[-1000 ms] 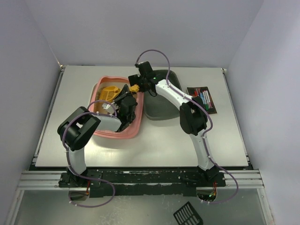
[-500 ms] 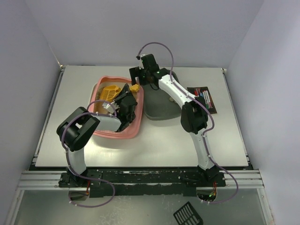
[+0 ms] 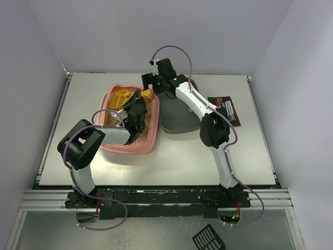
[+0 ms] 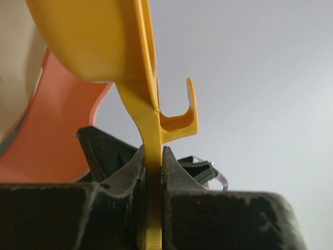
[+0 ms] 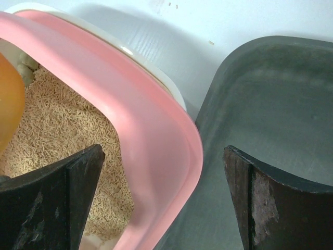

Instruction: Clean the litter box

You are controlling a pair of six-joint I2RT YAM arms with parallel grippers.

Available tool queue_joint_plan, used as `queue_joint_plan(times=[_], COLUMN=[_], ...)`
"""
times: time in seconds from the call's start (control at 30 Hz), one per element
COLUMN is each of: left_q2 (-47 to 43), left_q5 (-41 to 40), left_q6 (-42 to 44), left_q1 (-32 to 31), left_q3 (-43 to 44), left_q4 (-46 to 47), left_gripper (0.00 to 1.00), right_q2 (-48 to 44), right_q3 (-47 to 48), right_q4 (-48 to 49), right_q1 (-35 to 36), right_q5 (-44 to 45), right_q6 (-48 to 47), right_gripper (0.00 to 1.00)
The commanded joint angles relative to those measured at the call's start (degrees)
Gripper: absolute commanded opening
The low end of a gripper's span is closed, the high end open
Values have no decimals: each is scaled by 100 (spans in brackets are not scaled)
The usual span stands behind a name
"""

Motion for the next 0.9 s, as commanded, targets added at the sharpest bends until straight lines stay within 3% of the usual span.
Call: queue_joint_plan(times=[0.0, 0.33, 0.53, 0.7, 0.87], left_q2=[-245, -1190, -2193, -2969, -3191], left_q5=[540, 1618, 2282, 3115, 3461], left_q6=[-2151, -1279, -425, 879, 3263], left_q1=[-87, -191, -83, 151, 205], left_q3=[99, -44, -235, -73, 1008], left_q4=[-37, -1481, -2989, -4530, -6361], left_gripper=[7, 7, 7, 7, 7], right_q2=[-287, -1060, -1432, -1696, -1697], right_q3=[58, -366, -543, -713, -676], right_q4=[-42, -79, -73, -167, -555], right_q1=[47, 2, -223, -528, -626], right_q5=[-81, 1, -54, -568, -843], right_q6=[-241, -801, -919, -1049, -1401], right_gripper=[100, 100, 100, 100, 100])
